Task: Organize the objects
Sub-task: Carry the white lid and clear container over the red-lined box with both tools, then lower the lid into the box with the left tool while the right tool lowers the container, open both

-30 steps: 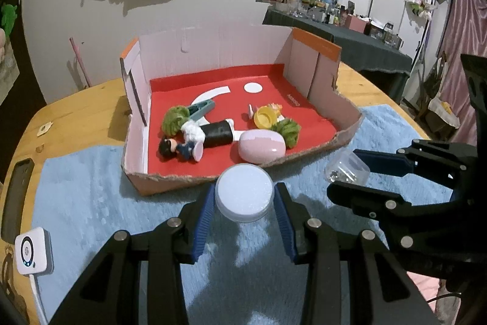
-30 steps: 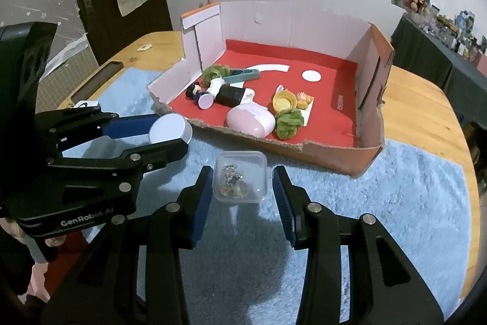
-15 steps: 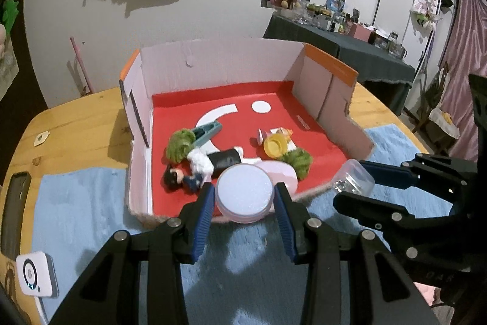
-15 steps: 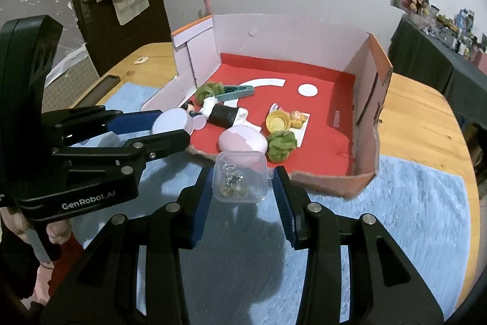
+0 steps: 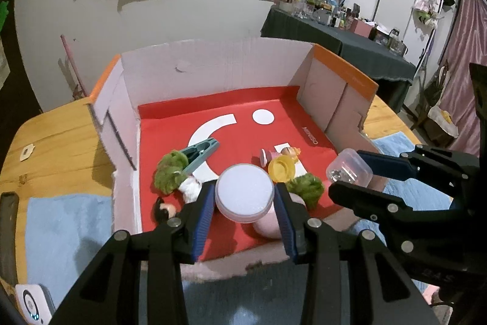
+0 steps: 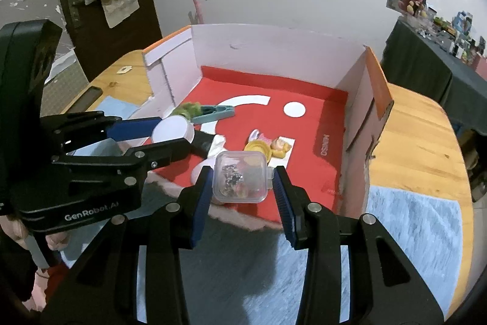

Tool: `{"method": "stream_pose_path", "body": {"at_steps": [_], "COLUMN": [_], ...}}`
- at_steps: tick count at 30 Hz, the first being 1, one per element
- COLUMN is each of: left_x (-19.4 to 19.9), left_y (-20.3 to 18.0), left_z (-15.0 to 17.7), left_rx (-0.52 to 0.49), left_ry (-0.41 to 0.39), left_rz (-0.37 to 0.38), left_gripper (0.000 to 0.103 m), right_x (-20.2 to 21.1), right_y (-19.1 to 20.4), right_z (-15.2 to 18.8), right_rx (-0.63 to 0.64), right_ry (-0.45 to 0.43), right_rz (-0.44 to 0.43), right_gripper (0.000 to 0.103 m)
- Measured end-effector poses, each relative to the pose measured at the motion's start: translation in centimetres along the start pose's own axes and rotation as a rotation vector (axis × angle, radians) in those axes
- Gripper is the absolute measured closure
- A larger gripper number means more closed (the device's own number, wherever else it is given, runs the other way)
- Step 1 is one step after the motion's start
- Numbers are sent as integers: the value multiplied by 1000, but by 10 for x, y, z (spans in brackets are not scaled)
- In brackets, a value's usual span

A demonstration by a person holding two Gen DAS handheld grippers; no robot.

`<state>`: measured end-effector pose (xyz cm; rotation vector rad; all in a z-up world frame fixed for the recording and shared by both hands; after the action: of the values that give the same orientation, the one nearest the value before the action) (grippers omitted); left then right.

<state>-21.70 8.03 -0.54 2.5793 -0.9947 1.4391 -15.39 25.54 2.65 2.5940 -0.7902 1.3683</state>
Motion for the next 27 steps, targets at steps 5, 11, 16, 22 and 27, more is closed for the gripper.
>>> {"method": "stream_pose_path", "body": {"at_steps": [5,11,16,22,27], "left_x": [-15,-38,-55,-69,-79], "left_y": [2,3,7,13,16], "left_z": [-15,-28,-31,-33,-33], "left_rx": [-4,-3,8,27,30], "left_ry": [26,81,125,159,188], "left_rz": [9,37,45,51,48], "left_gripper": [61,61,61,61,61], "right_x": [-12,-30,-43,-57,-66], "right_y": [-14,-27,-35,-42,-47], "right_z": [-10,-18,-25,-32,-37], "right_rx": [-14,-28,-36,-60,-72], "right_ry": [22,64,92,122,155], "right_rz": [13,14,26,23,29], "right_gripper": [65,65,65,65,65]}}
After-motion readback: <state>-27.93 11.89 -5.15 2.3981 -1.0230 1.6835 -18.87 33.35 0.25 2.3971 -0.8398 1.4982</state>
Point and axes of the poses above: each gripper's, at about its wrist camera, not at the fingertips, and x roughly against the way its jaws point, y to its left, z to its underside, the point moved 9 cm from there along -x, roughly the way its jaws point, and after that the axes turned 9 degrees about y, right-handed, at the moved point
